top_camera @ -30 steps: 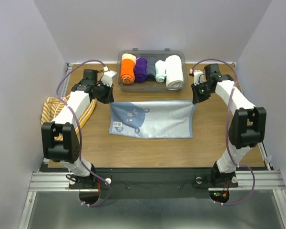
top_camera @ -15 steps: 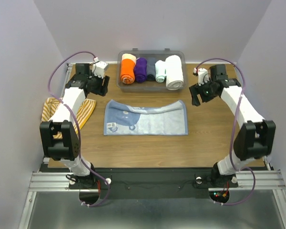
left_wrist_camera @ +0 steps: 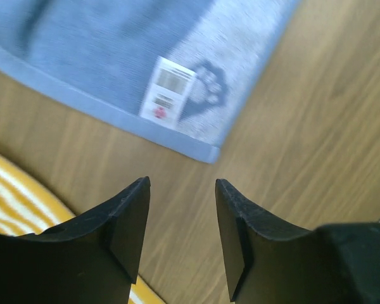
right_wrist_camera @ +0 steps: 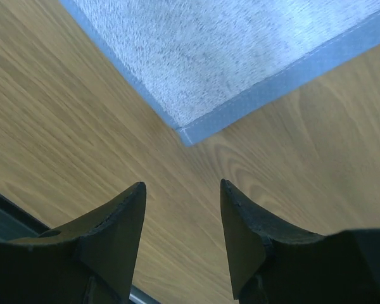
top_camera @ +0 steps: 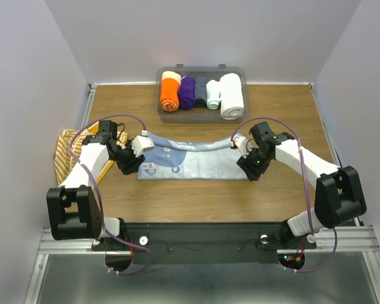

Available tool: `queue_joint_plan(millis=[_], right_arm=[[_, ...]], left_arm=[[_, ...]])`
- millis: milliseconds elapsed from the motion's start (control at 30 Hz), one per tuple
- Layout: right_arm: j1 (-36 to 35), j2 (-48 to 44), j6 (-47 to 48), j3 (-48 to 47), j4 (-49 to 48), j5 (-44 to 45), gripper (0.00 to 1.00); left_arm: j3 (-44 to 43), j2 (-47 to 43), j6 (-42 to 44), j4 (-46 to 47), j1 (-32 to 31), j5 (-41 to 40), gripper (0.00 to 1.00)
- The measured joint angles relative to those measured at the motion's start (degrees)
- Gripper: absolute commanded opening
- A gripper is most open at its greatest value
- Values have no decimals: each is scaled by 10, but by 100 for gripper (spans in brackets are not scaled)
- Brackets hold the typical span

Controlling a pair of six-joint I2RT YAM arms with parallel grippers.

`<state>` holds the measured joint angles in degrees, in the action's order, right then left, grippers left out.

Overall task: Roll the towels
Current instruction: Flatten the towel

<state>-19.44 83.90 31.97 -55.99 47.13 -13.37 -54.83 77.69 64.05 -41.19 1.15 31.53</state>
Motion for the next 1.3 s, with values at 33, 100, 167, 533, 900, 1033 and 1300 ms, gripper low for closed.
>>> queue_joint_plan(millis=[33, 100, 167, 533, 900, 1033, 1300], right_arm=[[-4, 0, 2, 5, -1, 6, 56], [-16, 0, 5, 21, -12, 16, 56], [-33, -1, 6, 37, -27, 31, 57], [-73, 33, 9, 55, -111, 81, 54], [-84, 47, 11, 68, -151, 87, 1], [-84, 44, 13, 72, -156, 89, 1], [-84, 21, 23, 92, -163, 84, 0]], left_arm=[[14, -5, 20, -10, 0, -1, 60], [37, -19, 56, -20, 1, -1, 62], [53, -31, 82, -24, 1, -1, 63], [76, -42, 158, -3, 1, -3, 65], [126, -20, 254, 44, -3, -8, 66], [152, -16, 279, 71, -21, -22, 63], [169, 0, 284, 123, -53, -36, 17]])
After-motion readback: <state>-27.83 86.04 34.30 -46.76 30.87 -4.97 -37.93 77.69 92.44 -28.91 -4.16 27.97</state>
